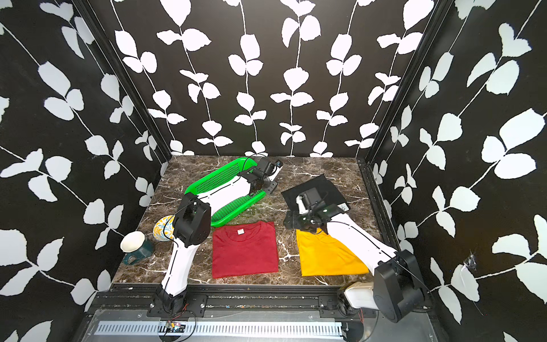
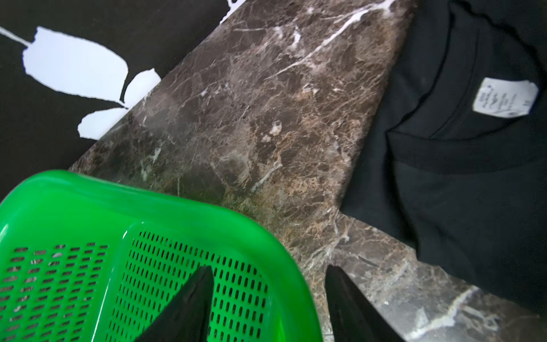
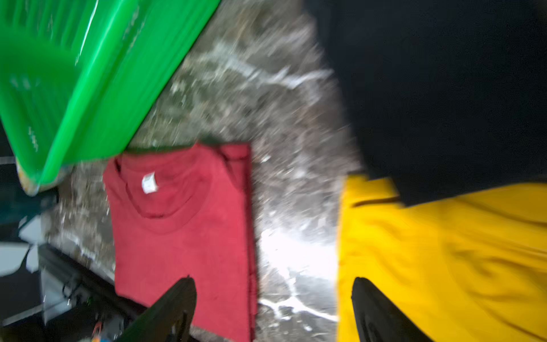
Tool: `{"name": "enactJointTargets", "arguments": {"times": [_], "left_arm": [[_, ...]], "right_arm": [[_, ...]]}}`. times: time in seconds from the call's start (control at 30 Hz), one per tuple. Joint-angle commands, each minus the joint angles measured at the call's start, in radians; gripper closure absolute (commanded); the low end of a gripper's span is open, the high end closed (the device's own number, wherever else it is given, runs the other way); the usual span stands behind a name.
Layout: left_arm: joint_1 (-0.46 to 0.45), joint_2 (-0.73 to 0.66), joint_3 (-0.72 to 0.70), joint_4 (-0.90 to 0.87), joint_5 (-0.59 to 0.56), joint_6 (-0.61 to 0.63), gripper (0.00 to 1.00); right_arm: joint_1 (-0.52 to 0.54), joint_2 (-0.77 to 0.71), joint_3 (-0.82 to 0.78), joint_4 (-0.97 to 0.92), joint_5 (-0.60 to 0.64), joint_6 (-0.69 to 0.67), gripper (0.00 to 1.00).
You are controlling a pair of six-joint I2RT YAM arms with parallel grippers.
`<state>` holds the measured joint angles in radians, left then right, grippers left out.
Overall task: Put the folded t-shirts into the basket
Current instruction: Move the T-shirt to the center of the board, then pick up the T-shirt from the center of the board.
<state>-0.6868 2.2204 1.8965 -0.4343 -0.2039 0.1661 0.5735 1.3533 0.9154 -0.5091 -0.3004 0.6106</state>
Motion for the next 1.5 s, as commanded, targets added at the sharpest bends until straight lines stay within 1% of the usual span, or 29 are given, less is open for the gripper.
{"name": "enactJointTargets", "arguments": {"times": [0.0, 0.1, 0.2, 0.27, 0.33, 0.4, 0.47, 0.53, 0.63, 0.7, 0.77, 0.87, 1.0, 1.07, 1.27, 1.37, 1.47], "left_arm": [[-0.002, -0.133, -0.030, -0.042, -0.023, 0.024, 0.28], [-0.002, -0.256, -0.123, -0.031, 0.000, -0.007, 0.24], [-0.003, -0.417, -0.262, -0.029, 0.000, -0.052, 0.23], [-0.002, -0.532, -0.379, -0.026, -0.011, -0.091, 0.22], [-0.002, -0.660, -0.497, -0.024, -0.025, -0.129, 0.21], [0.000, -0.788, -0.614, -0.029, -0.045, -0.168, 0.20], [0.000, -0.892, -0.724, -0.039, -0.065, -0.211, 0.19], [0.000, -0.988, -0.838, -0.050, -0.076, -0.257, 0.20], [-0.002, -1.102, -0.972, -0.048, -0.092, -0.334, 0.21], [-0.002, -1.161, -1.063, -0.007, -0.065, -0.378, 0.23], [-0.002, -1.200, -1.164, 0.064, 0.010, -0.399, 0.24], [-0.005, -1.201, -1.256, 0.131, 0.045, -0.421, 0.25], [-0.008, -1.130, -1.301, 0.164, 0.081, -0.442, 0.26], [-0.041, -1.098, -1.315, 0.192, 0.109, -0.450, 0.26], [-0.046, -1.002, -1.327, 0.194, 0.103, -0.435, 0.24], [-0.048, -0.930, -1.304, 0.185, 0.158, -0.435, 0.25], [-0.051, -0.890, -1.295, 0.184, 0.201, -0.441, 0.24]], "right_arm": [[0.128, 0.047, -0.053, 0.085, -0.063, 0.083, 0.17], [0.250, 0.086, -0.072, 0.178, -0.116, 0.148, 0.17], [0.362, 0.151, -0.073, 0.291, -0.171, 0.212, 0.19], [0.411, 0.208, -0.073, 0.362, -0.182, 0.244, 0.19], [0.431, 0.263, -0.084, 0.396, -0.174, 0.264, 0.20], [0.427, 0.308, -0.100, 0.369, -0.136, 0.267, 0.20], [0.410, 0.317, -0.114, 0.277, -0.075, 0.255, 0.20], [0.367, 0.294, -0.153, 0.211, -0.042, 0.246, 0.20], [0.270, 0.203, -0.217, 0.119, 0.001, 0.212, 0.20], [0.203, 0.144, -0.221, 0.030, 0.051, 0.165, 0.19], [0.144, 0.091, -0.200, -0.023, 0.085, 0.119, 0.16], [0.124, 0.075, -0.120, -0.043, 0.063, 0.078, 0.15], [0.129, 0.080, -0.027, -0.036, 0.006, 0.077, 0.16], [0.133, 0.080, 0.010, -0.051, 0.004, 0.074, 0.16], [0.133, 0.036, 0.079, -0.119, 0.060, 0.055, 0.15], [0.132, 0.012, 0.107, -0.133, 0.077, 0.056, 0.15], [0.132, 0.004, 0.130, -0.148, 0.084, 0.051, 0.15]]}}
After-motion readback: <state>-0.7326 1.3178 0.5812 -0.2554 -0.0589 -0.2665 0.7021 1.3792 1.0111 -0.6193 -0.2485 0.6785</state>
